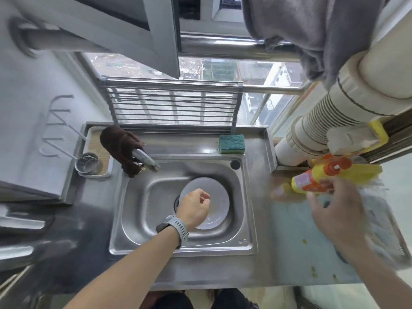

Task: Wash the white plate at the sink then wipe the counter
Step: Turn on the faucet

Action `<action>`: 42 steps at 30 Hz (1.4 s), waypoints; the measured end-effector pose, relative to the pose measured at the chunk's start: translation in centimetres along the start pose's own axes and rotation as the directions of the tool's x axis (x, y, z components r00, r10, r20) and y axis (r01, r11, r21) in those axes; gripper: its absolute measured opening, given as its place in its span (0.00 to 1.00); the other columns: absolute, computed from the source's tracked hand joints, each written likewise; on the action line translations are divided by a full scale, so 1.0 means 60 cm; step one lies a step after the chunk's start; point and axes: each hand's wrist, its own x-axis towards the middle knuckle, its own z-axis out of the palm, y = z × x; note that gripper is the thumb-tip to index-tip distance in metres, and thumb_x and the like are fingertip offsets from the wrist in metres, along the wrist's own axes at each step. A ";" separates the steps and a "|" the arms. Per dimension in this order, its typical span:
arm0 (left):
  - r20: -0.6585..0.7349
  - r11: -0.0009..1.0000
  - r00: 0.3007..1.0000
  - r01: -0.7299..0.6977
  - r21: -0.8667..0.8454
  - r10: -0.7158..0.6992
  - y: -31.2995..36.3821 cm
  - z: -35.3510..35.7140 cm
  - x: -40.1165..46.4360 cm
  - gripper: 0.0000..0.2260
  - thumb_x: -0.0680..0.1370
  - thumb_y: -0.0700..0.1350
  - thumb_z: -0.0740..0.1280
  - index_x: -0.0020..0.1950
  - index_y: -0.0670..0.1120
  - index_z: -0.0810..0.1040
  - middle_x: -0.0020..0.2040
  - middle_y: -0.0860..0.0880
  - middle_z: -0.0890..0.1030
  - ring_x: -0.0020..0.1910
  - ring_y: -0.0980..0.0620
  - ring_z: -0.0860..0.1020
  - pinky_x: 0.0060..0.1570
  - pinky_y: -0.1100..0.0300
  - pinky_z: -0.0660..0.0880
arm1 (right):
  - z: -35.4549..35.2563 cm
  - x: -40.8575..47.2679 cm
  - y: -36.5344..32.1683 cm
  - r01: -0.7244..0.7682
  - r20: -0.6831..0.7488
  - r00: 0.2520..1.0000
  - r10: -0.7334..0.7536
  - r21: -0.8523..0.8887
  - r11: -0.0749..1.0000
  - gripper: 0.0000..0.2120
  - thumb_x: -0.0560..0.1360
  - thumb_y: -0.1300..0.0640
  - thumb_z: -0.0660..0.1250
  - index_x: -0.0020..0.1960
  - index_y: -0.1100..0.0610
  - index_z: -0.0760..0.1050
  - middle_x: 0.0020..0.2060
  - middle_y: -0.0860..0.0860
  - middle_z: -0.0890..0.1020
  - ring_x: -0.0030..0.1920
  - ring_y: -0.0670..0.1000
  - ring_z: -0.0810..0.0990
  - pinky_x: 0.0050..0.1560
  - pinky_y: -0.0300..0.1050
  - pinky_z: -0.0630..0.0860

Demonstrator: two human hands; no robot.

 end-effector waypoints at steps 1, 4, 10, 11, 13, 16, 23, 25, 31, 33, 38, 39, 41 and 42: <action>-0.002 1.000 1.000 0.012 -0.007 -0.012 -0.008 -0.009 -0.001 0.10 0.81 0.46 0.63 0.58 0.48 0.81 0.53 0.51 0.84 0.53 0.53 0.81 0.58 0.55 0.78 | 0.025 -0.019 -0.025 0.040 0.053 0.998 -0.042 0.022 0.999 0.16 0.70 0.59 0.76 0.55 0.57 0.75 0.50 0.55 0.78 0.53 0.60 0.76 0.55 0.57 0.75; -0.015 0.999 0.999 0.043 -0.025 -0.043 -0.031 -0.034 -0.005 0.10 0.81 0.46 0.63 0.58 0.47 0.82 0.54 0.50 0.84 0.55 0.51 0.81 0.60 0.54 0.77 | 0.109 -0.056 -0.100 0.139 0.196 0.968 -0.160 0.116 0.984 0.15 0.71 0.59 0.76 0.56 0.56 0.77 0.48 0.53 0.78 0.51 0.58 0.77 0.54 0.53 0.74; -0.061 0.975 0.985 0.152 -0.162 -0.164 -0.094 -0.077 -0.006 0.10 0.79 0.48 0.64 0.56 0.48 0.82 0.53 0.49 0.85 0.54 0.48 0.82 0.59 0.51 0.78 | 0.286 -0.086 -0.261 0.107 0.467 0.853 -0.235 0.284 0.953 0.12 0.77 0.53 0.69 0.58 0.55 0.77 0.53 0.52 0.79 0.55 0.53 0.78 0.58 0.49 0.74; -0.079 0.971 0.980 0.166 -0.170 -0.181 -0.105 -0.084 -0.005 0.10 0.79 0.49 0.64 0.56 0.48 0.81 0.52 0.50 0.85 0.54 0.48 0.82 0.58 0.52 0.78 | 0.309 -0.087 -0.283 0.081 0.495 0.839 -0.227 0.299 0.951 0.12 0.77 0.53 0.69 0.59 0.55 0.77 0.54 0.52 0.80 0.56 0.53 0.78 0.59 0.48 0.73; -0.120 0.963 0.970 0.184 -0.198 -0.210 -0.127 -0.098 0.000 0.09 0.80 0.49 0.64 0.56 0.48 0.81 0.51 0.51 0.84 0.53 0.49 0.81 0.56 0.55 0.77 | 0.347 -0.085 -0.317 0.034 0.533 0.823 -0.199 0.303 0.953 0.12 0.78 0.52 0.67 0.60 0.54 0.77 0.55 0.52 0.80 0.57 0.52 0.78 0.60 0.47 0.73; -0.193 0.936 0.940 0.226 -0.269 -0.282 -0.153 -0.118 0.019 0.08 0.81 0.49 0.64 0.55 0.50 0.80 0.51 0.52 0.83 0.52 0.50 0.81 0.51 0.60 0.73 | 0.393 -0.077 -0.347 -0.031 0.581 0.799 -0.156 0.299 0.954 0.13 0.78 0.49 0.66 0.60 0.53 0.77 0.54 0.51 0.81 0.55 0.51 0.80 0.59 0.50 0.76; -0.277 0.709 0.790 0.261 -0.655 -0.547 -0.182 -0.154 0.112 0.16 0.81 0.50 0.64 0.61 0.39 0.80 0.58 0.39 0.84 0.59 0.38 0.81 0.63 0.45 0.76 | 0.515 -0.060 -0.405 -0.514 0.757 0.647 -0.087 0.517 0.684 0.06 0.75 0.58 0.73 0.50 0.58 0.84 0.38 0.51 0.82 0.41 0.50 0.80 0.51 0.50 0.80; -0.314 0.639 0.742 0.194 -0.744 -0.592 -0.185 -0.157 0.139 0.15 0.80 0.47 0.67 0.61 0.38 0.80 0.58 0.37 0.84 0.58 0.38 0.81 0.63 0.44 0.76 | 0.547 -0.068 -0.421 -0.598 0.767 0.626 -0.141 0.588 0.545 0.05 0.71 0.63 0.74 0.41 0.54 0.85 0.37 0.51 0.84 0.41 0.52 0.82 0.53 0.53 0.81; -0.433 0.632 0.678 0.060 -0.773 -0.594 -0.196 -0.152 0.161 0.01 0.76 0.44 0.70 0.45 0.47 0.82 0.43 0.52 0.84 0.43 0.51 0.82 0.39 0.62 0.72 | 0.600 -0.099 -0.445 -0.656 0.705 0.685 -0.184 0.707 0.265 0.12 0.60 0.55 0.78 0.41 0.43 0.87 0.43 0.53 0.87 0.55 0.57 0.84 0.61 0.61 0.78; -0.452 0.638 0.670 0.042 -0.769 -0.588 -0.200 -0.150 0.161 0.04 0.75 0.44 0.71 0.41 0.50 0.79 0.39 0.56 0.82 0.40 0.59 0.80 0.31 0.69 0.71 | 0.600 -0.109 -0.452 -0.687 0.716 0.679 -0.164 0.698 0.202 0.11 0.60 0.56 0.78 0.41 0.46 0.87 0.48 0.57 0.87 0.53 0.56 0.84 0.61 0.60 0.78; -0.483 0.635 0.668 -0.020 -0.772 -0.566 -0.215 -0.150 0.171 0.11 0.74 0.40 0.73 0.35 0.52 0.77 0.33 0.59 0.80 0.36 0.58 0.80 0.37 0.64 0.73 | 0.605 -0.108 -0.479 -0.810 0.810 0.586 0.024 0.585 0.038 0.10 0.66 0.71 0.75 0.36 0.56 0.85 0.33 0.51 0.85 0.34 0.47 0.80 0.34 0.40 0.78; -0.484 0.642 0.668 -0.011 -0.766 -0.566 -0.218 -0.150 0.172 0.11 0.73 0.41 0.73 0.34 0.52 0.77 0.31 0.59 0.80 0.36 0.58 0.80 0.37 0.64 0.72 | 0.607 -0.107 -0.484 -0.833 0.832 0.552 0.063 0.553 -0.012 0.12 0.67 0.73 0.73 0.34 0.57 0.85 0.30 0.50 0.84 0.30 0.45 0.79 0.29 0.37 0.76; -0.489 0.656 0.658 0.009 -0.755 -0.572 -0.222 -0.150 0.175 0.11 0.72 0.41 0.73 0.33 0.51 0.76 0.31 0.60 0.79 0.35 0.59 0.79 0.40 0.62 0.72 | 0.613 -0.108 -0.490 -0.844 0.844 0.521 0.132 0.532 -0.069 0.16 0.67 0.74 0.72 0.30 0.54 0.85 0.27 0.49 0.83 0.25 0.44 0.78 0.27 0.35 0.74; -0.494 0.660 0.652 0.015 -0.751 -0.576 -0.221 -0.151 0.176 0.11 0.72 0.41 0.73 0.32 0.51 0.76 0.31 0.60 0.79 0.34 0.59 0.79 0.41 0.61 0.72 | 0.615 -0.109 -0.495 -0.841 0.839 0.520 0.160 0.536 -0.081 0.19 0.67 0.74 0.72 0.30 0.51 0.85 0.26 0.49 0.83 0.24 0.43 0.78 0.27 0.35 0.75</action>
